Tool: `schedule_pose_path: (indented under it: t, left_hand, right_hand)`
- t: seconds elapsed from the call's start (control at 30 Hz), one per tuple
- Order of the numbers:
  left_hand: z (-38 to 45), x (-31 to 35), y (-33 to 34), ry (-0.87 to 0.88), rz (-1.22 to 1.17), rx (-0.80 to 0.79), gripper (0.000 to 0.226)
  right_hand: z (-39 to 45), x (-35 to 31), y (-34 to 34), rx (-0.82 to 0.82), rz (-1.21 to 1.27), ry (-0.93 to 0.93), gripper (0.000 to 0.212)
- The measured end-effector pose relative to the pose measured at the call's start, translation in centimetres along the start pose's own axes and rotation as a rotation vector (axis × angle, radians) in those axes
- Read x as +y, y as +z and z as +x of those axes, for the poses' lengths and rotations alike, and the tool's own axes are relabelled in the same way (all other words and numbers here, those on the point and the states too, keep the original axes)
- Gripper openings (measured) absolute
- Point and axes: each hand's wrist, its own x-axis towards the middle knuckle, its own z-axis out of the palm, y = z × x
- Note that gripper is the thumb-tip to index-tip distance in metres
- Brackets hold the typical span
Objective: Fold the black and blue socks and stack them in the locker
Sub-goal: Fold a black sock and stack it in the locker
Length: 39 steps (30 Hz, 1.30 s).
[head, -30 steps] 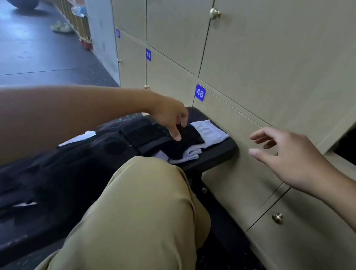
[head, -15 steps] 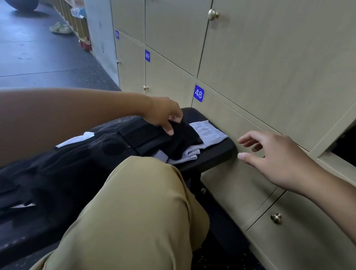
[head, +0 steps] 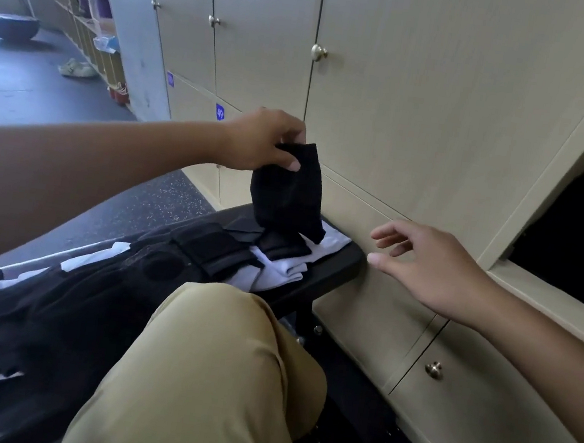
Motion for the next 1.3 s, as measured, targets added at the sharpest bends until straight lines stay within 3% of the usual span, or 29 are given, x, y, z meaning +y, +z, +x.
schedule_pose_path:
  t: [0.37, 0.57, 0.67, 0.9, 1.03, 1.1, 1.17, 1.3]
  left_hand:
    - [0.5, 5.8, -3.7, 0.138, -0.155, 0.017, 0.015]
    - [0.2, 6.8, -5.4, 0.120, -0.343, 0.033, 0.012]
    - [0.3, 6.6, -5.7, 0.066, -0.432, 0.046, 0.028]
    - [-0.3, 4.6, -4.3, -0.025, -0.707, 0.110, 0.031]
    - [-1.0, 4.1, -2.8, -0.017, -0.832, 0.070, 0.046]
    - [-1.2, 4.3, -2.2, -0.008, -0.863, 0.051, 0.046]
    - [-1.2, 4.7, -1.7, 0.004, -0.885, 0.036, 0.047]
    - [-1.0, 5.7, -0.6, 0.051, -0.924, -0.015, 0.041]
  right_hand:
    - [0.1, -0.4, 0.0, -0.014, 0.212, 0.110, 0.058]
    - [-0.6, 0.1, -0.9, -0.094, 0.320, 0.077, 0.023]
    - [-1.0, 0.6, -1.3, -0.077, 0.345, 0.077, 0.011]
    - [-1.3, 1.3, -3.3, 0.157, 0.543, 0.111, 0.013]
    - [-1.8, 2.2, -4.9, 0.302, 0.693, 0.134, 0.018]
    - [-2.1, 2.6, -5.5, 0.353, 0.740, 0.139, 0.025]
    - [-2.4, 2.8, -6.0, 0.406, 0.769, 0.133, 0.016]
    - [-3.3, 2.9, -6.9, 0.471, 0.799, 0.098, 0.021]
